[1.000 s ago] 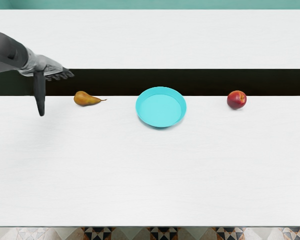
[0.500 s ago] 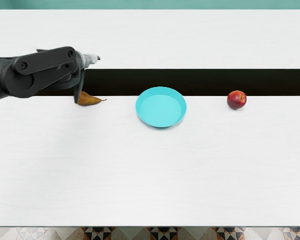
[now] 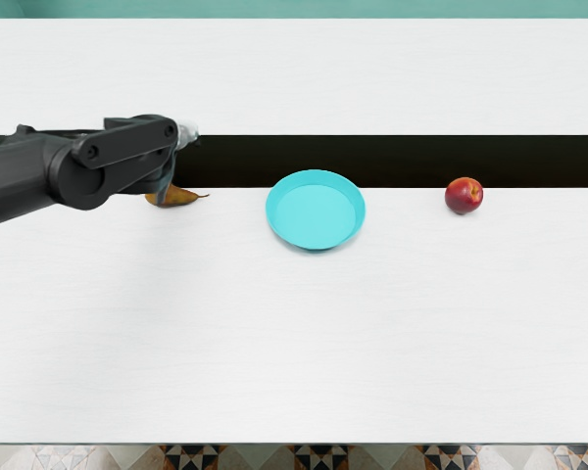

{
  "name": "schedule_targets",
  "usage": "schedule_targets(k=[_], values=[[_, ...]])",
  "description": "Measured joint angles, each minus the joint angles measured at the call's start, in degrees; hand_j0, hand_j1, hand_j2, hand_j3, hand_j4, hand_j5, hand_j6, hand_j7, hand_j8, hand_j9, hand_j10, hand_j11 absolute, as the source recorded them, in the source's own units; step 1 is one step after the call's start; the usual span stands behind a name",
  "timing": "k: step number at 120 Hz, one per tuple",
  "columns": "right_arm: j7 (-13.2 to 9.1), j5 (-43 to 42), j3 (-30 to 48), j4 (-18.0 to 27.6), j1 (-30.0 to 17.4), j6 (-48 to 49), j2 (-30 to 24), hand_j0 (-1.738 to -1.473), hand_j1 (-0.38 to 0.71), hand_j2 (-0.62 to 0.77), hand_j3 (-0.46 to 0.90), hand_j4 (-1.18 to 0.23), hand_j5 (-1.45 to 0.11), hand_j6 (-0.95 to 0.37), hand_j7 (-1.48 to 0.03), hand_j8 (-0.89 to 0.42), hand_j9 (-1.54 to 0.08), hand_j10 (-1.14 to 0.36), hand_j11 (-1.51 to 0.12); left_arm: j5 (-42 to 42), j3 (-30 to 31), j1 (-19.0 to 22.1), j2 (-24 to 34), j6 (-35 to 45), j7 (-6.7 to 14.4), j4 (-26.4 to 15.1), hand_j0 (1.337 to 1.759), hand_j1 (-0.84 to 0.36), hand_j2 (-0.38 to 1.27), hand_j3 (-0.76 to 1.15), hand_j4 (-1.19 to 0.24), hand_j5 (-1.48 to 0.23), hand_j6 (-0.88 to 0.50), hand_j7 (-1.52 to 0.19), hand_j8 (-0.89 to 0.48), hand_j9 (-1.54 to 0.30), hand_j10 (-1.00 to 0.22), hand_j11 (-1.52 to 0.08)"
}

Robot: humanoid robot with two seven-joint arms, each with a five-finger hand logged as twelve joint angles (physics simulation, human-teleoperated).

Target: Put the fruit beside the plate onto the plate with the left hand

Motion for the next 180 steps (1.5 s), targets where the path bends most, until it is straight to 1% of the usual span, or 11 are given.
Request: schedule_targets(k=[7,17,27,41,66,92,124,134,151,180], values=[[0.0,0.0,0.0,0.0,0.0,0.0,0.0,-1.658,-0.31,-0.01,0.0,-0.03,-0.04,-0.03,-0.04,-0.03,-0.04,-0.03,-0.04,-0.07,0.57,0.12,-2.45,0.02,-0.33,2.49,1.658,0.08,0.05,0.0,-0.23,-0.3,-0.23,-0.3,-0.23,-0.3,-0.23,-0.3],[0.0,0.0,0.0,0.0,0.0,0.0,0.0,-1.658,-0.31,-0.01,0.0,-0.03,-0.04,-0.03,-0.04,-0.03,-0.04,-0.03,-0.04,-0.34,1.06,1.14,-2.81,0.22,-0.58,4.83,1.658,0.07,0.05,0.0,-0.24,-0.31,-0.24,-0.31,-0.24,-0.31,-0.24,-0.31],[0.0,0.03,0.0,0.0,0.0,0.0,0.0,-1.658,-0.31,-0.01,0.0,-0.03,-0.04,-0.03,-0.04,-0.03,-0.04,-0.03,-0.04,-0.43,1.36,2.18,-2.76,0.4,-0.69,5.86,1.658,0.06,0.05,0.0,-0.24,-0.31,-0.25,-0.31,-0.24,-0.31,-0.24,-0.31],[0.0,0.01,0.0,0.0,0.0,0.0,0.0,-1.658,-0.31,-0.01,0.0,-0.03,-0.04,-0.03,-0.04,-0.03,-0.04,-0.03,-0.04,-0.5,1.53,2.3,-2.75,0.14,-0.75,6.25,1.658,0.05,0.05,0.0,-0.25,-0.32,-0.25,-0.32,-0.25,-0.32,-0.25,-0.32],[0.0,0.0,0.0,0.0,0.0,0.0,0.0,-1.658,-0.31,-0.01,0.0,-0.03,-0.04,-0.03,-0.04,-0.03,-0.04,-0.03,-0.04,-0.62,1.55,3.16,-2.75,-1.33,-0.84,6.31,1.658,0.04,0.05,0.0,-0.26,-0.33,-0.26,-0.33,-0.26,-0.33,-0.26,-0.33],[0.0,0.01,0.0,0.0,0.0,0.0,0.0,-1.658,-0.31,-0.01,0.0,-0.03,-0.04,-0.03,-0.04,-0.03,-0.04,-0.03,-0.04,-0.46,1.6,4.41,-2.75,-0.99,-0.82,6.38,1.658,0.02,0.06,0.0,-0.28,-0.36,-0.28,-0.36,-0.28,-0.36,-0.28,-0.36],[0.0,0.01,0.0,0.0,0.0,0.0,0.0,-1.658,-0.31,-0.01,0.0,-0.03,-0.04,-0.03,-0.04,-0.03,-0.04,-0.03,-0.04,-0.1,2.25,4.98,-2.29,4.22,-0.4,4.4,1.658,-0.04,0.07,0.0,-0.33,-0.43,-0.33,-0.43,-0.33,-0.43,-0.33,-0.43],[0.0,0.01,0.0,0.0,0.0,0.0,0.0,-1.658,-0.31,-0.01,0.0,-0.03,-0.04,-0.03,-0.04,-0.03,-0.04,-0.03,-0.04,-0.09,2.72,4.98,-1.82,5.37,0.08,3.26,1.658,-0.06,0.07,0.0,-0.34,-0.44,-0.34,-0.44,-0.34,-0.44,-0.34,-0.44],[0.0,0.01,0.0,0.0,0.0,0.0,0.0,-1.658,-0.31,-0.01,0.0,-0.03,-0.04,-0.03,-0.04,-0.03,-0.04,-0.03,-0.04,-0.12,3.44,4.98,-1.52,6.12,0.42,2.32,1.658,-0.08,0.07,0.0,-0.36,-0.47,-0.36,-0.47,-0.36,-0.47,-0.36,-0.47],[0.0,0.02,0.0,0.0,0.0,0.0,0.0,-1.658,-0.31,-0.01,0.0,-0.03,-0.04,-0.03,-0.04,-0.03,-0.04,-0.03,-0.04,-0.2,3.93,5.77,-0.73,6.95,0.53,2.02,1.658,-0.13,0.08,0.0,-0.4,-0.52,-0.4,-0.52,-0.4,-0.52,-0.4,-0.52]])
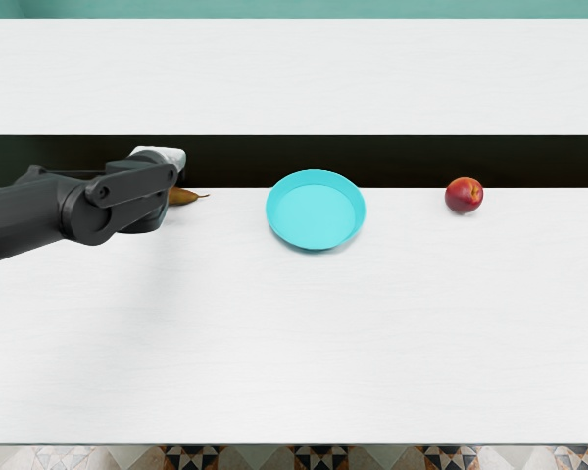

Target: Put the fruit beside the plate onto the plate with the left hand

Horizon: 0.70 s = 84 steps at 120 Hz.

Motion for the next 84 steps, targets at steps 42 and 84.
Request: schedule_targets(k=[42,84], values=[[0.0,0.0,0.0,0.0,0.0,0.0,0.0,-1.658,-0.31,-0.01,0.0,-0.03,-0.04,-0.03,-0.04,-0.03,-0.04,-0.03,-0.04,-0.02,0.05,0.09,-0.18,0.21,0.07,-0.02,1.658,-0.24,0.1,0.0,-0.49,-0.64,-0.49,-0.64,-0.49,-0.64,-0.49,-0.64],[0.0,0.0,0.0,0.0,0.0,0.0,0.0,-1.658,-0.31,-0.01,0.0,-0.03,-0.04,-0.03,-0.04,-0.03,-0.04,-0.03,-0.04,0.02,0.05,0.09,-0.52,0.18,0.15,0.55,1.658,-0.31,0.17,0.0,-0.57,-0.74,-0.55,-0.74,-0.55,-0.74,-0.57,-0.74]])
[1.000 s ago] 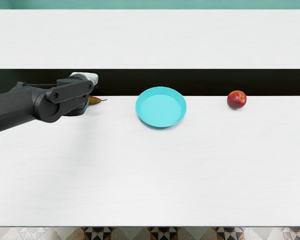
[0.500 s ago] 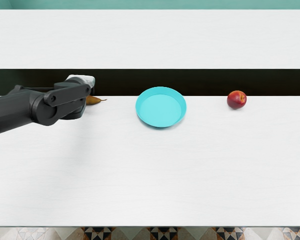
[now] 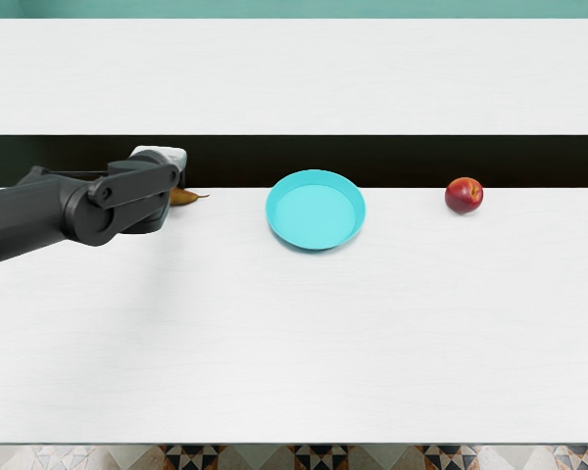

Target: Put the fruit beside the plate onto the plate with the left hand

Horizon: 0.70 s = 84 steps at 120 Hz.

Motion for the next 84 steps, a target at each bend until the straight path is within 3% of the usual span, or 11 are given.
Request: schedule_targets(k=[13,84], values=[[0.0,0.0,0.0,0.0,0.0,0.0,0.0,-1.658,-0.31,-0.01,0.0,-0.03,-0.04,-0.03,-0.04,-0.03,-0.04,-0.03,-0.04,0.17,-0.03,0.25,0.08,0.09,0.21,0.16,1.656,-0.33,0.24,0.0,-0.62,-0.79,-0.56,-0.8,-0.55,-0.81,-0.61,-0.81],[0.0,0.0,0.0,0.0,0.0,0.0,0.0,-1.658,-0.31,-0.01,0.0,-0.03,-0.04,-0.03,-0.04,-0.03,-0.04,-0.03,-0.04,-0.24,-0.08,-0.44,0.0,-0.72,1.24,-0.22,1.65,-0.25,0.18,0.0,-0.65,-0.97,-0.56,-0.97,-0.53,-0.97,-0.73,-0.97]])
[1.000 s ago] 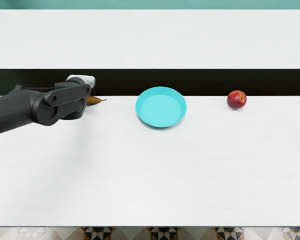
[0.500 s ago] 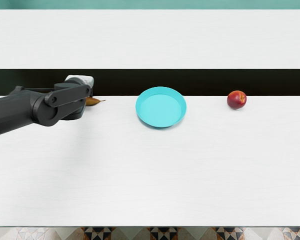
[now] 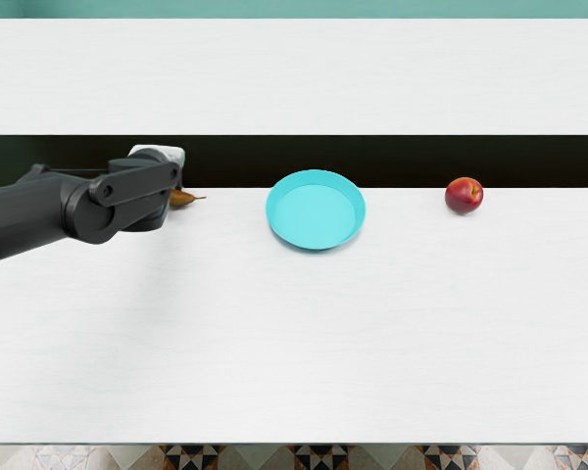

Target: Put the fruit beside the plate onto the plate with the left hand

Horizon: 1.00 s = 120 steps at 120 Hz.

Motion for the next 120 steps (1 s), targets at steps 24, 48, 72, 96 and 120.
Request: schedule_targets(k=[24,48,72,96,120], values=[[0.0,-0.01,0.0,0.0,0.0,0.0,0.0,-1.658,-0.31,-0.01,0.0,-0.03,-0.04,-0.03,-0.04,-0.03,-0.04,-0.03,-0.04,-4.15,-0.24,-4.12,0.33,-2.31,0.12,-1.2,1.65,-0.23,0.17,0.0,-0.65,-1.0,-0.56,-1.0,-0.54,-0.99,-0.74,-0.99],[0.0,-0.01,0.01,0.0,0.0,0.0,0.0,-1.658,-0.31,-0.01,0.0,-0.03,-0.04,-0.03,-0.04,-0.03,-0.04,-0.03,-0.04,-8.81,-0.37,-8.2,0.26,-4.11,0.13,-3.36,1.651,-0.25,0.23,0.0,-0.65,-1.02,-0.54,-1.0,-0.53,-1.0,-0.74,-0.99],[0.0,-0.02,0.07,0.0,0.0,0.0,0.0,-1.658,-0.31,-0.01,0.0,-0.03,-0.04,-0.03,-0.04,-0.03,-0.04,-0.03,-0.04,-11.61,-1.07,-10.49,-0.51,-4.38,0.11,-4.5,1.652,-0.28,0.27,0.0,-0.66,-1.03,-0.54,-1.0,-0.51,-1.0,-0.73,-0.99],[0.0,-0.03,0.05,-0.01,0.0,0.0,0.0,-1.658,-0.31,-0.01,0.0,-0.03,-0.04,-0.03,-0.04,-0.03,-0.04,-0.03,-0.04,-12.61,-2.44,-11.43,-3.27,-4.33,0.08,-4.91,1.653,-0.29,0.28,0.0,-0.66,-1.03,-0.53,-1.0,-0.51,-1.0,-0.73,-1.0],[0.0,-0.03,0.04,-0.03,0.0,-0.02,0.0,-1.658,-0.31,-0.01,0.0,-0.03,-0.04,-0.03,-0.04,-0.03,-0.04,-0.03,-0.04,-13.4,-3.92,-12.37,-6.4,-3.83,0.07,-4.89,1.654,-0.3,0.32,0.0,-0.66,-1.04,-0.51,-1.01,-0.5,-1.0,-0.73,-1.0]])
